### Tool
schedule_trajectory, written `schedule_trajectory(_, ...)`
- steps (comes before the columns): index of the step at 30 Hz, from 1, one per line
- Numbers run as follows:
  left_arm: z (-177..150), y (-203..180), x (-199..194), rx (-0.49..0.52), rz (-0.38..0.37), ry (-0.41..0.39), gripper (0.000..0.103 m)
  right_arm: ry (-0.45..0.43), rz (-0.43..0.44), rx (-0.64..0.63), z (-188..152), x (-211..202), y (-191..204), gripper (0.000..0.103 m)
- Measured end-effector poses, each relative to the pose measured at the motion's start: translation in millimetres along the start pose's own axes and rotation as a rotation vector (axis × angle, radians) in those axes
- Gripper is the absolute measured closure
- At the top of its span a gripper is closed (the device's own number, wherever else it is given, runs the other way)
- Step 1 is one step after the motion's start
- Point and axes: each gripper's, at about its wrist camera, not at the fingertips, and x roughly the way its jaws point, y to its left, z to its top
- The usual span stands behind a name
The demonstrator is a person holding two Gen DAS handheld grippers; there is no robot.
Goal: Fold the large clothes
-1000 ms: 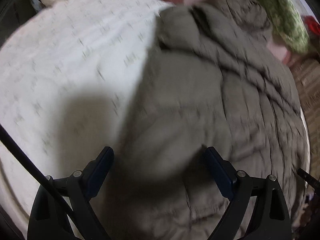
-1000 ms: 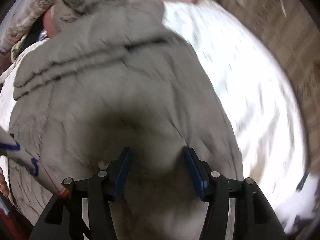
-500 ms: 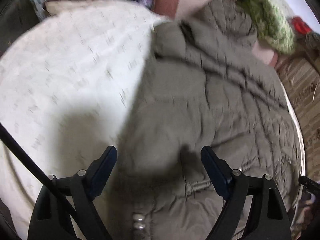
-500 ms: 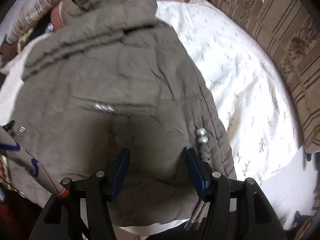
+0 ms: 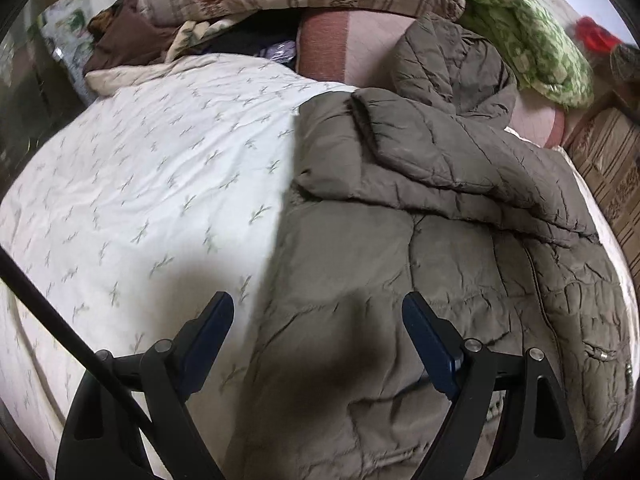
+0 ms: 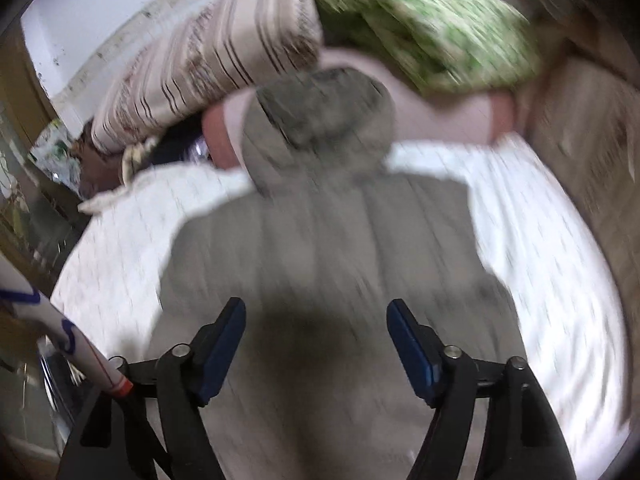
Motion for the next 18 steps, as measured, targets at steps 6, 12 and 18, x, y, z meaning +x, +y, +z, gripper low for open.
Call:
schedule_trajectory(6,19,7,8,-0.03,0.002,-0.035,0.017,-0.03,0.021,0.036,110,84,47,0.018)
schedule_trajectory(12,24,22,24,-0.074,-0.011,-0.004,0.017,-0.033,-0.054,0.05,192,171,75,0.013)
schedule_trajectory(18,27,23,36,-0.079,-0.031,0.006,0.017,-0.027,-0.082,0.03,233,237,93,0.013)
